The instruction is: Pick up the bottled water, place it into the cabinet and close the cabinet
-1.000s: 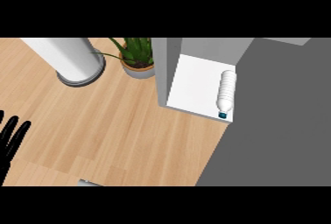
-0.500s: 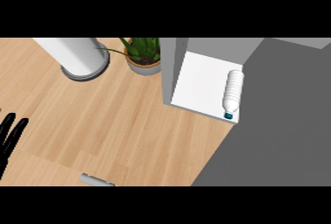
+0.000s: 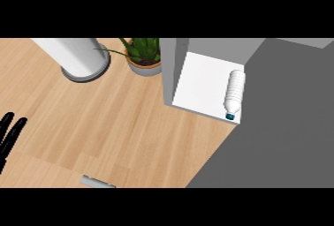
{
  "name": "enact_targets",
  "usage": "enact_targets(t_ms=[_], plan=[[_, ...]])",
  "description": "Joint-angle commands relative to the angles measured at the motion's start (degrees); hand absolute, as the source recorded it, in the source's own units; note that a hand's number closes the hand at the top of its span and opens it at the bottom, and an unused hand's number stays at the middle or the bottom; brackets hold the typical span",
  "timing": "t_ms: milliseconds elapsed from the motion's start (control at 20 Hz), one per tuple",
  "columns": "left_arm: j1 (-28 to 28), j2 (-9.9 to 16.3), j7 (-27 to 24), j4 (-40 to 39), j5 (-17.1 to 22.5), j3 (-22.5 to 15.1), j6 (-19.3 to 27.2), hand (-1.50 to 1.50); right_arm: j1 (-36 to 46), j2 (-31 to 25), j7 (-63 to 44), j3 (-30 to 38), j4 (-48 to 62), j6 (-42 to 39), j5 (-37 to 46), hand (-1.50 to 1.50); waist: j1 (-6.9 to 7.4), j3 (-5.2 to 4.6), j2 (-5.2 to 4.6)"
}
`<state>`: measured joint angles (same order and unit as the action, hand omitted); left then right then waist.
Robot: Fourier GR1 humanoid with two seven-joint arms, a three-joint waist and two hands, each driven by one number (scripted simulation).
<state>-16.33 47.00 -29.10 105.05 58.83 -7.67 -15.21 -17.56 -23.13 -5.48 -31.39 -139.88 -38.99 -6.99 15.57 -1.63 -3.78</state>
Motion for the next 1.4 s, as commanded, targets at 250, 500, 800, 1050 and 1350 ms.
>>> enact_targets(t_ms=[250, 500, 800, 1050, 1350], plan=[[0.4, -0.2, 0.1, -1.0, 0.6, 0.4, -0.1, -1.5, 9.4, 4.9, -11.1, 1.1, 8.6, 5.9, 2.1, 1.5, -0.5, 0.25, 0.01], [0.3, -0.2, 0.2, -1.4, 1.0, 0.5, -1.0, -1.5, 16.8, 10.0, -16.4, 1.9, 16.0, 9.2, 1.5, 1.5, -0.15, 0.47, 0.21], [0.0, -0.3, 0.4, -3.0, 1.1, 0.4, -1.8, -1.5, 27.3, 16.6, -21.0, 4.4, 24.8, 12.1, 0.7, 1.5, -1.25, 0.7, 0.51], [-0.3, -1.0, -0.6, -4.3, 0.8, 1.2, -1.4, -1.5, 35.7, 22.6, -22.2, 10.9, 31.9, 18.5, 3.6, 1.5, -3.0, 0.92, 1.23], [-0.1, -1.2, -0.1, -3.4, 1.3, 1.0, -1.2, -1.5, 49.3, 23.0, -22.4, 15.6, 44.0, 30.5, 4.8, 1.5, -3.14, 1.3, 1.23]])
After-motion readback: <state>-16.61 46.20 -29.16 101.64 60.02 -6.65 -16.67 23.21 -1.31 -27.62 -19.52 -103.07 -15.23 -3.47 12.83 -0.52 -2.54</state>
